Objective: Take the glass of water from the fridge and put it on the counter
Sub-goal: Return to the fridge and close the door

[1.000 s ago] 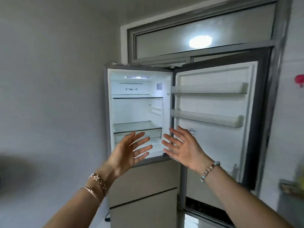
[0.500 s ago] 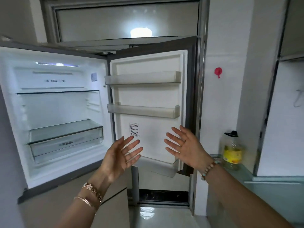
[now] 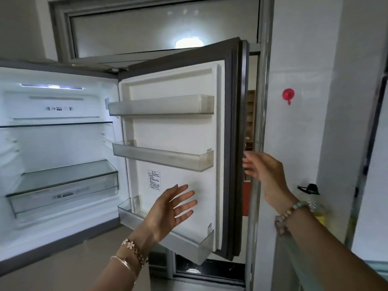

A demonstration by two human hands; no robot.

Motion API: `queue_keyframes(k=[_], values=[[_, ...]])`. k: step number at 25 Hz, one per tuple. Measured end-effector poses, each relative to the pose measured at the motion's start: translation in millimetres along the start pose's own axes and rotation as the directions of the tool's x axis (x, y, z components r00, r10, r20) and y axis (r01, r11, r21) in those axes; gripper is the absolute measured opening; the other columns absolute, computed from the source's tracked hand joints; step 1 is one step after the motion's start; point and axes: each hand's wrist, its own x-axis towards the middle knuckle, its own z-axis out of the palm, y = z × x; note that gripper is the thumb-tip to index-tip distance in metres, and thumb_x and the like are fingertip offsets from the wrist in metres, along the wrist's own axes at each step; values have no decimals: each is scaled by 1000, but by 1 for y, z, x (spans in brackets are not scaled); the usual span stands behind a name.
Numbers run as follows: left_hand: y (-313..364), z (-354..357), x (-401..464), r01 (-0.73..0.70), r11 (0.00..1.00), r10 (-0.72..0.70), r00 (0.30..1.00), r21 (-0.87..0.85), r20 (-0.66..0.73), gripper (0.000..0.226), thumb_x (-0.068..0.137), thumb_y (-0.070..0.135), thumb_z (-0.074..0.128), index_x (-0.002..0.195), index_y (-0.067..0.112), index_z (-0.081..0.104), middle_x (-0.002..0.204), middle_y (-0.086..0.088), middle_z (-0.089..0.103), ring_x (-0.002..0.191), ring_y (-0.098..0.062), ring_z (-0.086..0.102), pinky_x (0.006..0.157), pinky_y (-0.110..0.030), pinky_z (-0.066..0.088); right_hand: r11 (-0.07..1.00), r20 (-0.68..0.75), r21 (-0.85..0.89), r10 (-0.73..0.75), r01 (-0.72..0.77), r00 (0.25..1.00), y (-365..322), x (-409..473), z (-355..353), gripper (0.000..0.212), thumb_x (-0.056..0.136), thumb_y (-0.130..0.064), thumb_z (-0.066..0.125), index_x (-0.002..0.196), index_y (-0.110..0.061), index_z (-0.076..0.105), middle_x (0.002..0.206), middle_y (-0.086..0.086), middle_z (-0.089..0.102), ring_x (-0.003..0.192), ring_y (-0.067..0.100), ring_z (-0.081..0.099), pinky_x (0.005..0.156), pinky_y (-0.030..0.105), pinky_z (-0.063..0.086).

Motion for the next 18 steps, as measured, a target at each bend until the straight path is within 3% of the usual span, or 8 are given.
queue_keyframes(k=[2, 5, 8, 11, 14, 16, 18], values=[[-4, 2, 10, 4, 1000, -4, 1000, 24, -14, 39, 93, 35, 54, 125, 16, 64, 125, -8, 70, 118, -32, 64, 110, -49, 41, 990, -81, -103, -106, 98, 991, -3, 23, -5, 28, 92, -35, 65, 117, -22, 65, 117, -1, 65, 98, 10, 61, 78, 21, 47], [-11, 7, 19, -8, 997, 10, 1000, 81, -28, 34, 94, 35, 54, 122, 19, 66, 124, -5, 71, 115, -27, 65, 107, -46, 44, 989, 39, -135, 66, -60, 997, 16, 49, 8, 63, 94, -50, 55, 148, -23, 39, 139, -3, 49, 122, 13, 48, 99, 29, 37], [-19, 22, 25, -49, 974, 65, 996, 222, -65, 28, 95, 31, 54, 118, 24, 67, 121, -2, 72, 109, -22, 69, 103, -43, 49, 979, 71, -177, 119, -105, 990, 45, 59, 23, 70, 92, -62, 48, 150, -26, 35, 147, -5, 44, 132, 17, 43, 107, 38, 34], [-22, 45, 20, -140, 913, 190, 977, 384, -94, 21, 95, 27, 58, 114, 27, 66, 118, 0, 70, 108, -19, 67, 99, -33, 51, 991, 44, -133, 28, -21, 999, 51, 50, 29, 57, 97, -53, 46, 145, -25, 41, 134, -8, 45, 122, 12, 45, 99, 32, 35], [-28, 59, 7, -285, 751, 369, 929, 596, -21, 26, 92, 26, 62, 118, 32, 62, 122, 7, 64, 110, -13, 62, 88, -15, 49, 965, -27, -255, -76, 67, 997, 51, 27, 31, 52, 98, -49, 44, 143, -22, 45, 131, -5, 53, 114, 13, 52, 87, 29, 41], [-30, 60, -12, -350, 613, 486, 874, 708, 11, 41, 91, 28, 63, 131, 31, 54, 130, 12, 57, 116, -6, 56, 94, -18, 48, 944, -64, -304, -153, 126, 986, 48, 5, 38, 48, 97, -50, 44, 136, -22, 51, 124, -1, 62, 101, 13, 59, 75, 26, 45], [-30, 57, -40, -406, 554, 575, 818, 727, 19, 50, 90, 27, 64, 136, 36, 47, 130, 20, 51, 119, 3, 50, 102, -20, 43, 924, -60, -324, -233, 202, 971, 38, -19, 51, 47, 94, -53, 43, 122, -18, 59, 97, -1, 65, 80, 12, 61, 63, 23, 45]])
